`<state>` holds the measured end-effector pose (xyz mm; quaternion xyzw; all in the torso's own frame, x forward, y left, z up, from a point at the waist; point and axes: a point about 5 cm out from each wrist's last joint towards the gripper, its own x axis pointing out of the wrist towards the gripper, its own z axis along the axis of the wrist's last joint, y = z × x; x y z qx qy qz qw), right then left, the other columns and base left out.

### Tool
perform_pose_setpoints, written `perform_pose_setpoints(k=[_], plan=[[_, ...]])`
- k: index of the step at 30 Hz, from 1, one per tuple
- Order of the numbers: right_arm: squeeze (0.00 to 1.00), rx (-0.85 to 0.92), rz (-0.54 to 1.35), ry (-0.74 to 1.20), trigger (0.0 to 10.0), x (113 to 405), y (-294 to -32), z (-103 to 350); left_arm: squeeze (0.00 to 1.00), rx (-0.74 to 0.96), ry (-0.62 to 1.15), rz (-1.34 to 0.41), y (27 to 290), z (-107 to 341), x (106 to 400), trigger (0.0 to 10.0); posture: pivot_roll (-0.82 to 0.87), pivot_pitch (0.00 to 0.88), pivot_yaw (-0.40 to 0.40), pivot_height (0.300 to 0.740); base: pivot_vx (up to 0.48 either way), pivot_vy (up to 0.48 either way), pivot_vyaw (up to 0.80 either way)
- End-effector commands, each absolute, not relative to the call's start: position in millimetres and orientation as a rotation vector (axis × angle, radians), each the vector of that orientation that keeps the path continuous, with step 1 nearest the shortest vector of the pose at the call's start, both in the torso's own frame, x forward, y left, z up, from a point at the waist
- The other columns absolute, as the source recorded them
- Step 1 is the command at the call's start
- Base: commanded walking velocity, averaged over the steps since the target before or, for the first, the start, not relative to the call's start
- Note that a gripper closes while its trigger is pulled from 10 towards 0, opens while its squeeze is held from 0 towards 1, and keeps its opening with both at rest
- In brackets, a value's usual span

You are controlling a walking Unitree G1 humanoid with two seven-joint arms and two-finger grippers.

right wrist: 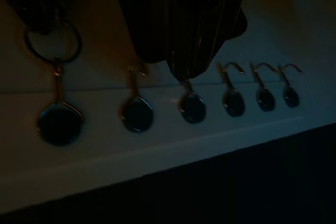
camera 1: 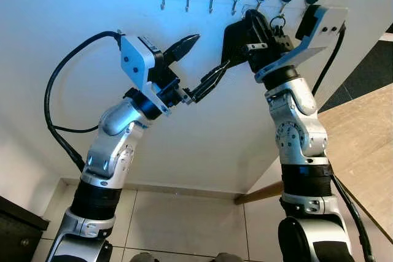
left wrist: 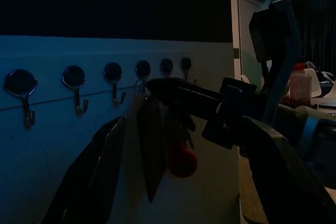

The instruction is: Hang keys on a hook

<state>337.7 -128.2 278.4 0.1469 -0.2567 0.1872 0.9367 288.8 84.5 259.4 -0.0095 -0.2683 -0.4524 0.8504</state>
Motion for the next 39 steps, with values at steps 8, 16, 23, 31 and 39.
perform_pose_setpoints(k=[8, 16, 23, 31, 39], plan=[[0.00, 0.325, 0.332, -0.482, 10.0, 343, -137, 270, 0.00, -0.022, -0.568, -0.982, 80, 261, 286, 10.0, 0.04, 0.069, -0.040, 0.740, 0.000, 0.000, 0.00], [0.00, 0.340, 0.329, -0.456, 10.0, 343, -136, 263, 0.00, -0.020, -0.567, -0.983, 79, 261, 286, 10.0, 0.04, 0.073, -0.039, 0.740, 0.000, 0.000, 0.00], [0.00, 0.361, 0.391, -0.481, 10.0, 340, -131, 268, 0.00, -0.018, -0.571, -0.976, 79, 263, 288, 10.0, 0.05, 0.085, -0.043, 0.740, 0.000, 0.000, 0.00], [0.00, 0.377, 0.468, -0.512, 10.0, 337, -123, 275, 0.00, -0.019, -0.577, -0.971, 80, 264, 289, 10.0, 0.05, 0.088, -0.044, 0.740, 0.000, 0.000, 0.00], [0.00, 0.376, 0.515, -0.530, 10.0, 336, -118, 281, 0.00, -0.015, -0.579, -0.969, 80, 265, 289, 10.0, 0.05, 0.090, -0.044, 0.740, 0.000, 0.000, 0.00]])
